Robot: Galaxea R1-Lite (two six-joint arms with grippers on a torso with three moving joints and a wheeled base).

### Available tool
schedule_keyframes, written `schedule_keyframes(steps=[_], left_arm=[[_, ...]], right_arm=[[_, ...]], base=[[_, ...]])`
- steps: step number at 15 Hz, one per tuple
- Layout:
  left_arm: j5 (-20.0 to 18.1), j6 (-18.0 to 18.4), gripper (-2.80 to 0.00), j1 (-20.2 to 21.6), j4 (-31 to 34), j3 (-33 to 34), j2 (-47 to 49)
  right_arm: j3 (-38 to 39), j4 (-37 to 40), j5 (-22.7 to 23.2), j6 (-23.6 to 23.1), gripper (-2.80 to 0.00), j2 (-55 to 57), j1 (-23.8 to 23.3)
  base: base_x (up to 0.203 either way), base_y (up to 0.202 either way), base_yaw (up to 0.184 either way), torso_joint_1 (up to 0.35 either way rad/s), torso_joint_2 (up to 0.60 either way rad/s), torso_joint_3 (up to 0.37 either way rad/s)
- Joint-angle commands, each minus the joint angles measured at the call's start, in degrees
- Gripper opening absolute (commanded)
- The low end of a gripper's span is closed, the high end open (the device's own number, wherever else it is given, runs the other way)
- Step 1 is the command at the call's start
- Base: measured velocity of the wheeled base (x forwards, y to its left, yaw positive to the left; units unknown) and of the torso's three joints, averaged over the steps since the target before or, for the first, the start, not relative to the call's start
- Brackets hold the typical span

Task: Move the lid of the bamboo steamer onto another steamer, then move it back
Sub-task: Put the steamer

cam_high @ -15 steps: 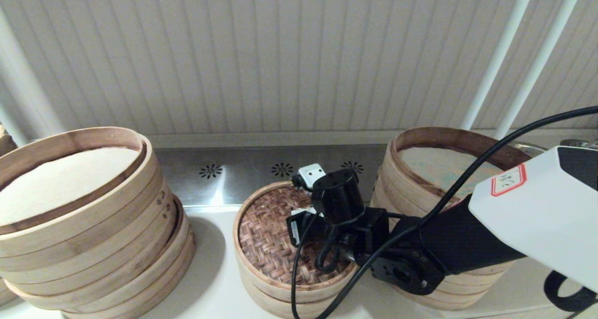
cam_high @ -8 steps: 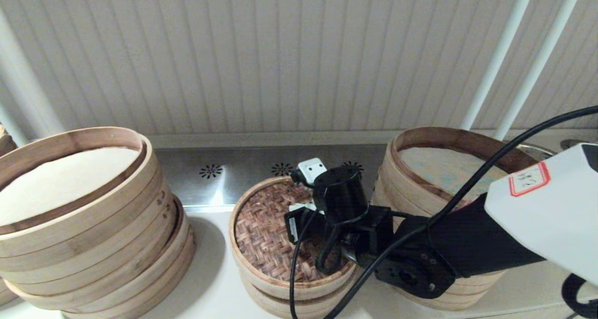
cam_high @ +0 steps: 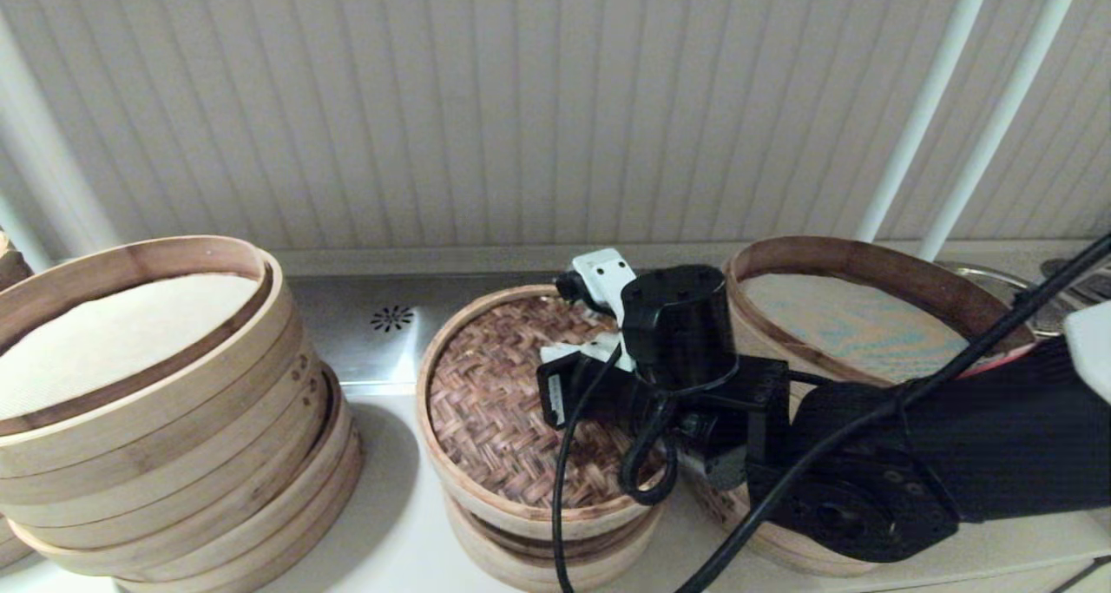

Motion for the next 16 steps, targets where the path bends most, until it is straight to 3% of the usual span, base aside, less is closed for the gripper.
schedule_keyframes(steps=[1,6,16], left_arm=[[0.0,0.0,-2.80,0.0,0.0,0.0,0.0],[0.0,0.0,-2.80,0.0,0.0,0.0,0.0],[0.0,0.0,-2.80,0.0,0.0,0.0,0.0]], right_arm=[[0.2,0.7,-0.1,-1.4,-2.80,-3.5,-0.2],[-4.5,5.4,-0.1,-3.7,-2.80,-7.0,-0.8],[-31.2,29.5,-0.6,-6.0,-2.80,-10.4,-3.5]], base=[[0.000,0.000,0.000,0.000,0.00,0.000],[0.000,0.000,0.000,0.000,0.00,0.000],[0.000,0.000,0.000,0.000,0.00,0.000]])
